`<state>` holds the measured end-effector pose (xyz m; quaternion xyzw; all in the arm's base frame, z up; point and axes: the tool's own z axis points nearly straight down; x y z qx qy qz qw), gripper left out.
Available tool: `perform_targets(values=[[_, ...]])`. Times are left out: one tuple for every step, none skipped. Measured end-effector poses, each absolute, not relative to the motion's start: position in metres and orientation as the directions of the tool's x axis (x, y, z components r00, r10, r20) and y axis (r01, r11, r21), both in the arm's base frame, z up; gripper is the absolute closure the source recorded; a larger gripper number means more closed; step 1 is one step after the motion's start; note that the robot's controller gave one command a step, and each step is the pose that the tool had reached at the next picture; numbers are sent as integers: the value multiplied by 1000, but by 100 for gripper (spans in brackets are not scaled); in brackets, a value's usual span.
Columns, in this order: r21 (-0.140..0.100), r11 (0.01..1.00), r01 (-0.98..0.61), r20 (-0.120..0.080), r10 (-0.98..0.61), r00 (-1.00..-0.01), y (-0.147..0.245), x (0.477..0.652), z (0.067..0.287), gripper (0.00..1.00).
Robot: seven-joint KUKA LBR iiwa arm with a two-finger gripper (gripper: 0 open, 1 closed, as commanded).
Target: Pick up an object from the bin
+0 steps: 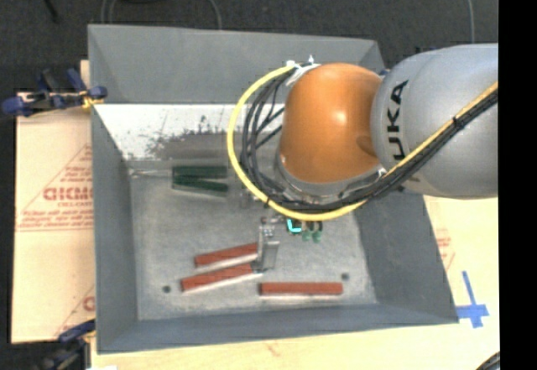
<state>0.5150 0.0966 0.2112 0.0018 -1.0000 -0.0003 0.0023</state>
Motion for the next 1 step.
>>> perform_targets(values=[[2, 1000, -1, -3, -1, -1000, 96, 517, 215, 0]])
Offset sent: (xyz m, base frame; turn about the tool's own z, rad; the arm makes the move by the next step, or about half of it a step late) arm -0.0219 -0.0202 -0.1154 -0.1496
